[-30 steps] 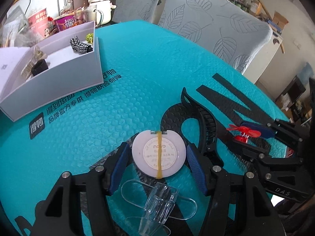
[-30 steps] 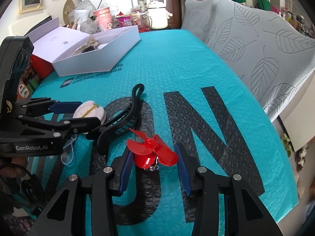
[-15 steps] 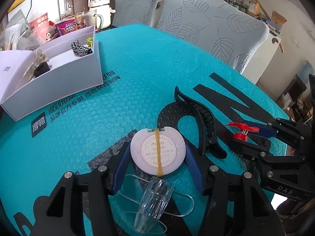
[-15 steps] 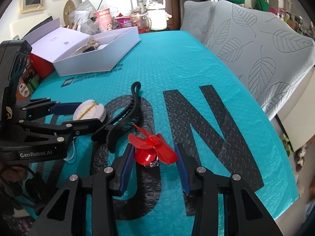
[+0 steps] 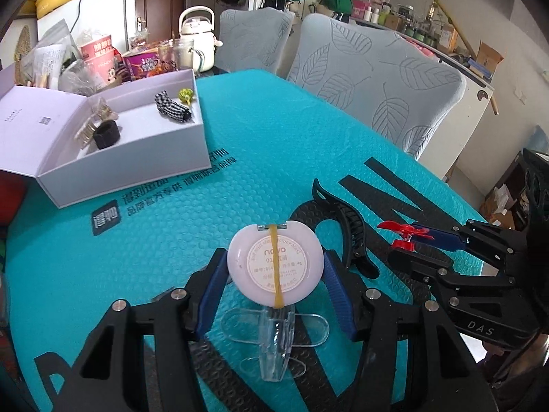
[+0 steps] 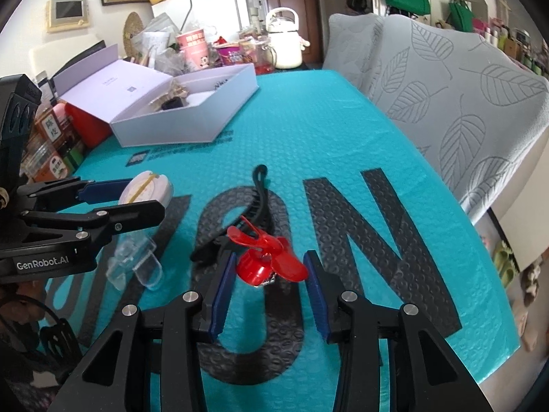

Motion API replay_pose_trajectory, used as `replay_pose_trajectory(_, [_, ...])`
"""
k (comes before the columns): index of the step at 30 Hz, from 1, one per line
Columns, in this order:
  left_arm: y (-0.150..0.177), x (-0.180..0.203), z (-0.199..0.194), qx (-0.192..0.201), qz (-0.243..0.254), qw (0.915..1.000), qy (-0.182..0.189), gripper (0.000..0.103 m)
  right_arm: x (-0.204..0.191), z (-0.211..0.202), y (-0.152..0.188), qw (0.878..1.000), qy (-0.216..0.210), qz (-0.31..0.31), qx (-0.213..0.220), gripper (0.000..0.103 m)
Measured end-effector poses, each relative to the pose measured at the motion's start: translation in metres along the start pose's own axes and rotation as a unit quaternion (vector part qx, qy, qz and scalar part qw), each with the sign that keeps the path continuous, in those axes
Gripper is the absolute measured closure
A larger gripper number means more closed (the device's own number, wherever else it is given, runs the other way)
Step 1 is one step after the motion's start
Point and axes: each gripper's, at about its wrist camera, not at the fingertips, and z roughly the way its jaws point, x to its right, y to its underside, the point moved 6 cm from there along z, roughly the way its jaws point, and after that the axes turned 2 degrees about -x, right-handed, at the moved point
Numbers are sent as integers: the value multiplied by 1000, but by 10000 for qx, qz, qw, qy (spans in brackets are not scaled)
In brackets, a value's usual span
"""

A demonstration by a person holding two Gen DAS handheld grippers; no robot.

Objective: Organize rigid objects
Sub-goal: 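Lift the white container with the left tool while the right tool holds the red fan, then carry the white container and red fan in both tools toward the white box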

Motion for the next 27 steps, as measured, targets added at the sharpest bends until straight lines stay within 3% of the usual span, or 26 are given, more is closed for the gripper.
replay_pose_trajectory(12, [7, -32, -43, 338, -287, 9983, -384, 48, -51, -7, -18, 9975, -532, -409, 225, 63])
replay_pose_trajectory(27, [28, -85, -94, 742, -841, 9893, -938, 48, -127, -6, -39, 9860, -1260, -1060, 279, 63])
